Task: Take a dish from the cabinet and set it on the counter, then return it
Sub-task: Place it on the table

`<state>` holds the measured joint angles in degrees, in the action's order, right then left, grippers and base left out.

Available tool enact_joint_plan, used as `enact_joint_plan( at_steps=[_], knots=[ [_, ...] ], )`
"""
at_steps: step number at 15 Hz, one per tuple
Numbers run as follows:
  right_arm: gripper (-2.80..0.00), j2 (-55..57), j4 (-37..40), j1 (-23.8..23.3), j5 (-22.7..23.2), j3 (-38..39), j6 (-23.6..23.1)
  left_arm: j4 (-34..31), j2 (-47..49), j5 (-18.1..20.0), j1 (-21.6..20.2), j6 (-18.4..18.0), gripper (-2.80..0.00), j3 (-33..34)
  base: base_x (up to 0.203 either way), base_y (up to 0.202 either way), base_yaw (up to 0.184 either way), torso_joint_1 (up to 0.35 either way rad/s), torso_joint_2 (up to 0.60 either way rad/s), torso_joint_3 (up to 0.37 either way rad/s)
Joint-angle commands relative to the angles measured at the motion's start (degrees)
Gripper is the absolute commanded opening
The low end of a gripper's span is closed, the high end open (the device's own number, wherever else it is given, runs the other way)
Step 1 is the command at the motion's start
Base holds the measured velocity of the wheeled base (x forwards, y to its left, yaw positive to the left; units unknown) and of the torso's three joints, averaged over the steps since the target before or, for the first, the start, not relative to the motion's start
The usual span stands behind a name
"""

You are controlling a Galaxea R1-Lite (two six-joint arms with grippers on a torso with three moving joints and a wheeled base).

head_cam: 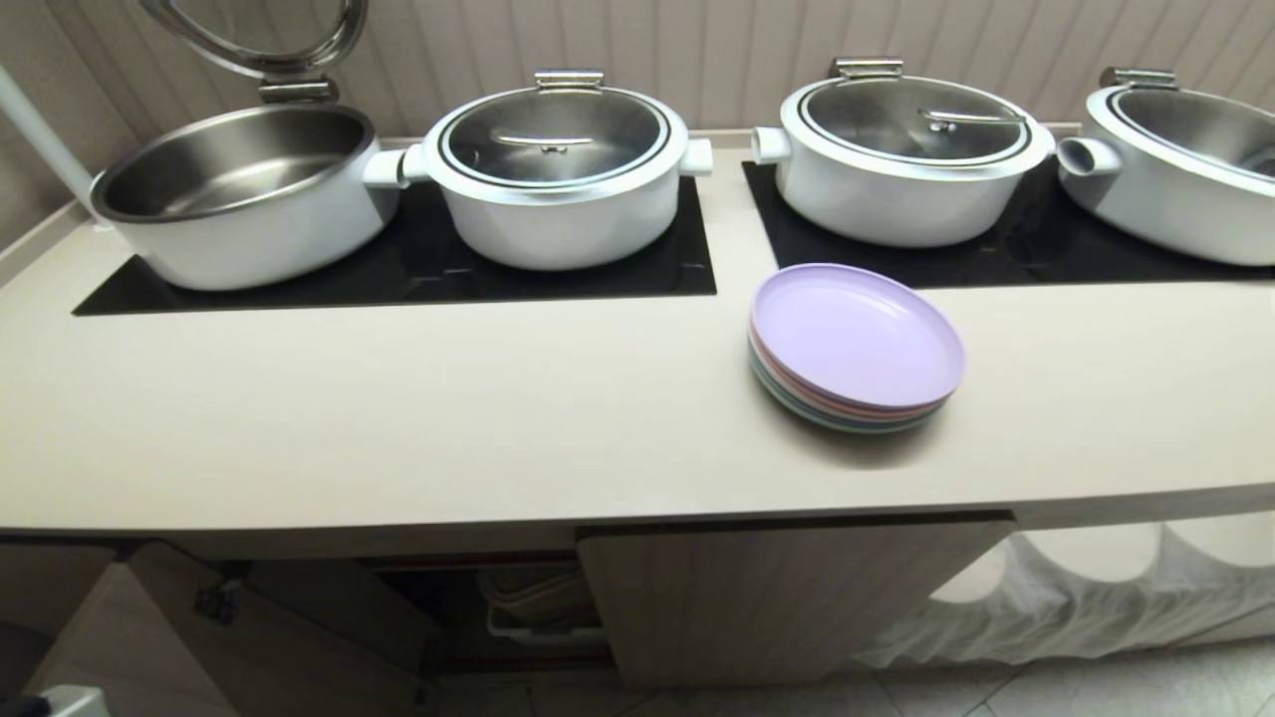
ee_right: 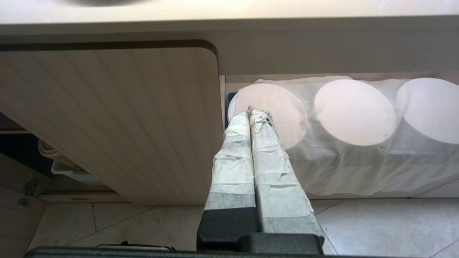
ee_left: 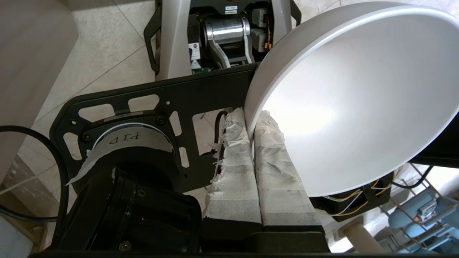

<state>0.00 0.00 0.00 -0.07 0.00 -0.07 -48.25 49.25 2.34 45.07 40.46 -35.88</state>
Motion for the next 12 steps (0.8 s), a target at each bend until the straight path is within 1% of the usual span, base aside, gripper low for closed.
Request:
enact_joint_plan(
  at_steps=[1,8,10,12],
  knots=[
    [-2.8,0.0,0.0,0.0,0.0,0.0,0.0,-0.3,0.1,0.0,0.0,0.2,-2.8,0.0,0.0,0.0,0.0,0.161,-0.35,-0.185],
    [-2.8,0.0,0.0,0.1,0.1,0.0,0.0,-2.0,0.1,-0.3,0.3,0.2,-2.8,-0.1,0.0,0.0,0.0,0.165,-0.33,-0.166],
    [-2.8,0.0,0.0,0.0,0.0,0.0,0.0,-2.0,0.1,-0.3,1.2,0.2,-2.8,-0.2,0.0,0.0,0.0,0.045,-0.11,-0.043],
    [-2.8,0.0,0.0,0.0,0.0,0.0,0.0,-2.0,0.1,-0.4,1.2,0.2,-2.8,-0.2,0.0,0.0,0.0,0.0,0.0,0.0]
  ],
)
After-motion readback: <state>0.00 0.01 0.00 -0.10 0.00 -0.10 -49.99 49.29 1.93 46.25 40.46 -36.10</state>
